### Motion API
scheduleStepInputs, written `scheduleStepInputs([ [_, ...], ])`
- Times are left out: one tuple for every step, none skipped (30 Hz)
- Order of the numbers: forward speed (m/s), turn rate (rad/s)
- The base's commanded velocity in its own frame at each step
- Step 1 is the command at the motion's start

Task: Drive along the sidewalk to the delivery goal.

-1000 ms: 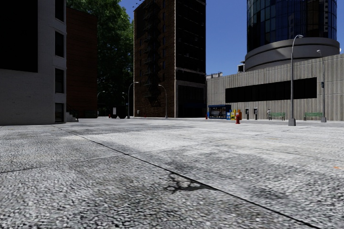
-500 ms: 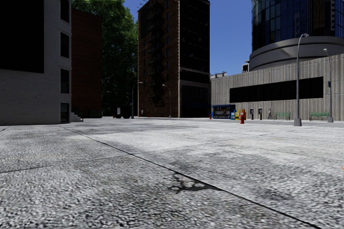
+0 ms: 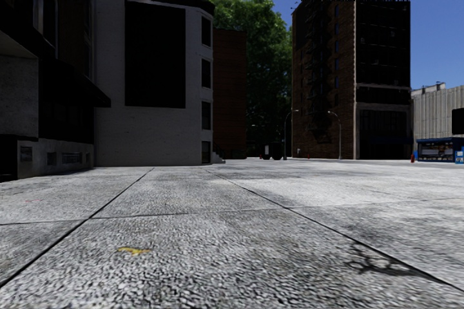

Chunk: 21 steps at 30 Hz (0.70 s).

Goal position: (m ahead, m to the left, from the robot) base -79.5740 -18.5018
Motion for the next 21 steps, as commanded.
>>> scheduleStepInputs([
  [0.00, 1.16],
  [0.00, 1.16],
  [0.00, 1.16],
  [0.00, 1.16],
  [0.00, 1.16],
  [0.00, 1.16],
  [0.00, 1.16],
  [0.00, 1.16],
  [0.00, 1.16],
  [0.00, 1.16],
  [0.00, 1.16],
  [0.00, 1.16],
  [0.00, 1.16],
  [0.00, 1.16],
  [0.00, 1.16],
  [0.00, 1.16],
  [0.00, 1.16],
  [0.00, 1.16],
  [0.00, 1.16],
  [0.00, 1.16],
  [0.00, 1.16],
])
